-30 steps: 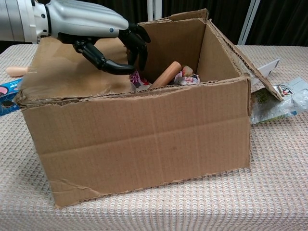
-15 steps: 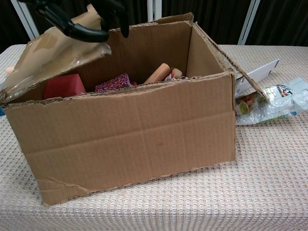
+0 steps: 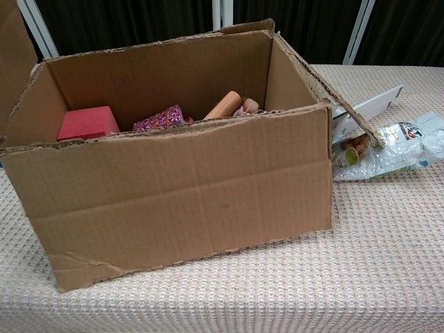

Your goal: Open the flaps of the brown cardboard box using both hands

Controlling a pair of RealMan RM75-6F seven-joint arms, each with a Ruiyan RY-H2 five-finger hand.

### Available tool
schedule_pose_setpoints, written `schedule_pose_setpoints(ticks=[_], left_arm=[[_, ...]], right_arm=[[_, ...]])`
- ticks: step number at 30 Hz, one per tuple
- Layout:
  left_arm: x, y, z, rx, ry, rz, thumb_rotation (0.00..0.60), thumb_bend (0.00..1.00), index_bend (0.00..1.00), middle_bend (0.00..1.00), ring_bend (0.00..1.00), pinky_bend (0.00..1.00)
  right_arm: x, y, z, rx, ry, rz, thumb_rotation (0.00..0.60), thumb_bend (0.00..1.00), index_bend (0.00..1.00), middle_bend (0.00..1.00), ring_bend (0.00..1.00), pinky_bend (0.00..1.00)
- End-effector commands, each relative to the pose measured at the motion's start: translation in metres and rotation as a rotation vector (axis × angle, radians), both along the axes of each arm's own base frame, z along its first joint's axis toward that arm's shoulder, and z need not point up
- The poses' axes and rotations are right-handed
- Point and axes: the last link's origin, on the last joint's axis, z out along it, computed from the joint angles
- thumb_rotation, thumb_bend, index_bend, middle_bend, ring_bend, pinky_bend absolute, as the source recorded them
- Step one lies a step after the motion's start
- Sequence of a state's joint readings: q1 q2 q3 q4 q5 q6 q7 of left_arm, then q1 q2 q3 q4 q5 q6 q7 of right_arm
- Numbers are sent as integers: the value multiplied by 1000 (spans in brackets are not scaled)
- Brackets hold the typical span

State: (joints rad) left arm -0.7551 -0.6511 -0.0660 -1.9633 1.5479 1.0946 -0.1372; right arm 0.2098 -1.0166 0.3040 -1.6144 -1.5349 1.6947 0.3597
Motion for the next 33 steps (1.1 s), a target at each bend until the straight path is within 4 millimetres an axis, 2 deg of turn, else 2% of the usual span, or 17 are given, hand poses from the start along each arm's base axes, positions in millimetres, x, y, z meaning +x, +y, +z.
schedule_pose_setpoints(ticks=[1, 8, 11, 12, 14, 16, 17, 20, 22, 24, 28, 33], left_arm=[[-34, -20, 33, 15, -237, 201, 168, 352, 234, 583, 143, 176], [-99, -43, 54, 67, -473, 372, 91, 352, 230, 563, 143, 176], [-127, -53, 57, 105, -499, 447, 73, 350, 218, 541, 144, 177], [-138, -57, 57, 115, -497, 485, 70, 350, 211, 523, 144, 177], [-152, -62, 56, 141, -471, 524, 80, 344, 191, 399, 136, 179], [-166, -71, 53, 193, -408, 534, 100, 306, 181, 262, 119, 180], [-170, -75, 51, 215, -365, 530, 125, 269, 170, 194, 107, 181], [-181, -89, 42, 300, -199, 487, 224, 148, 99, 76, 67, 182], [-187, -100, 31, 361, -100, 443, 255, 51, 63, 52, 49, 180], [-192, -112, 19, 384, -59, 415, 292, 2, 33, 45, 43, 179], [-204, -125, 3, 379, -6, 401, 327, 0, 18, 44, 43, 178], [-214, -128, -10, 336, -9, 407, 338, 0, 19, 44, 43, 179]], right_arm=[[2, -2, -3, 9, 4, 1, 600, 176, 0, 0, 0, 0], [7, -2, -6, 14, 6, 15, 600, 176, 0, 0, 0, 0], [6, 2, -6, 15, 8, 13, 600, 176, 0, 0, 0, 0], [4, 4, -6, 18, 10, 13, 600, 176, 0, 0, 0, 0], [1, 9, -7, 23, 17, 12, 600, 176, 0, 0, 0, 0], [-10, 19, -9, 44, 81, -25, 600, 168, 0, 0, 0, 0], [-17, 24, -11, 63, 123, -59, 600, 163, 0, 0, 0, 0], [-38, 43, -21, 160, 227, -195, 600, 155, 0, 0, 0, 0], [-55, 57, -29, 254, 259, -304, 600, 153, 0, 0, 0, 0], [-71, 67, -35, 309, 281, -401, 600, 152, 0, 0, 0, 0], [-93, 74, -46, 329, 274, -505, 600, 152, 0, 0, 0, 0], [-102, 73, -52, 284, 242, -501, 600, 151, 0, 0, 0, 0]])
